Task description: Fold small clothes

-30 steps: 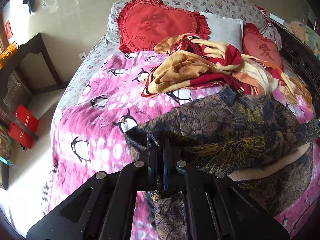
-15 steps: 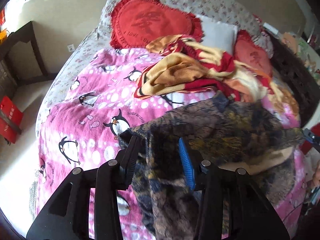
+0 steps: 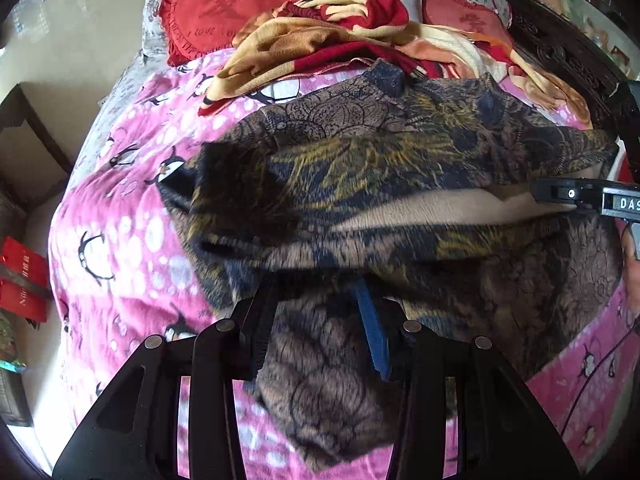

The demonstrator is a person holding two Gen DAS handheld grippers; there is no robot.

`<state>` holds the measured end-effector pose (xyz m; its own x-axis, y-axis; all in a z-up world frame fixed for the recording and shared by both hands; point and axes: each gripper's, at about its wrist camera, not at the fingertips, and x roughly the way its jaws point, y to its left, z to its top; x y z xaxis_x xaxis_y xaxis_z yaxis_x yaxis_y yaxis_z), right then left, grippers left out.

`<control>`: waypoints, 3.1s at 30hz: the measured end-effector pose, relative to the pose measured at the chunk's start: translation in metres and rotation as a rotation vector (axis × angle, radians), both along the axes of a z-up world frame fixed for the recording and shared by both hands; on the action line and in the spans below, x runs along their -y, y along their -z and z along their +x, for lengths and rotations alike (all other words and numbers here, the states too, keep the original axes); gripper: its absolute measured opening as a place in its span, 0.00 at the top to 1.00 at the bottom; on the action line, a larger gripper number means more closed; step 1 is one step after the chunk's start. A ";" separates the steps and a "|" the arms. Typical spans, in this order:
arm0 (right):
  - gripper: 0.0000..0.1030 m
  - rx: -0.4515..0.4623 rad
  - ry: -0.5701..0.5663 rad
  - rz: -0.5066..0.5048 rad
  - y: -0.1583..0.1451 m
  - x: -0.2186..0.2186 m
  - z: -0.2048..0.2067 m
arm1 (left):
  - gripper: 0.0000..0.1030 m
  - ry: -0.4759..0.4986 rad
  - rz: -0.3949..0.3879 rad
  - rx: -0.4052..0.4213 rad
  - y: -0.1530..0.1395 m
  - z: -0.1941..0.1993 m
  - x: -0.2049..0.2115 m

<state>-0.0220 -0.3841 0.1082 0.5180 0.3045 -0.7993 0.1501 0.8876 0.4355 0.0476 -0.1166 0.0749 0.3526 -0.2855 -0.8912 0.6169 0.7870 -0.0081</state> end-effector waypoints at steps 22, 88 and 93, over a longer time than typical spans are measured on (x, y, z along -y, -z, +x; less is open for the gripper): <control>0.33 0.205 0.149 -0.343 -0.089 0.097 -0.078 | 0.61 -0.133 -0.143 0.020 -0.027 0.075 -0.008; 0.45 0.070 0.182 -0.387 -0.038 0.085 -0.012 | 0.35 -0.018 -0.194 0.044 -0.037 0.090 0.043; 0.45 0.064 0.192 -0.287 -0.022 0.101 0.001 | 0.38 -0.022 -0.050 0.110 -0.018 0.097 0.062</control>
<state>-0.0212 -0.4849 0.1301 0.5959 -0.0358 -0.8023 0.3070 0.9333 0.1864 0.1446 -0.1782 0.0930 0.4539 -0.3196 -0.8318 0.5986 0.8008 0.0190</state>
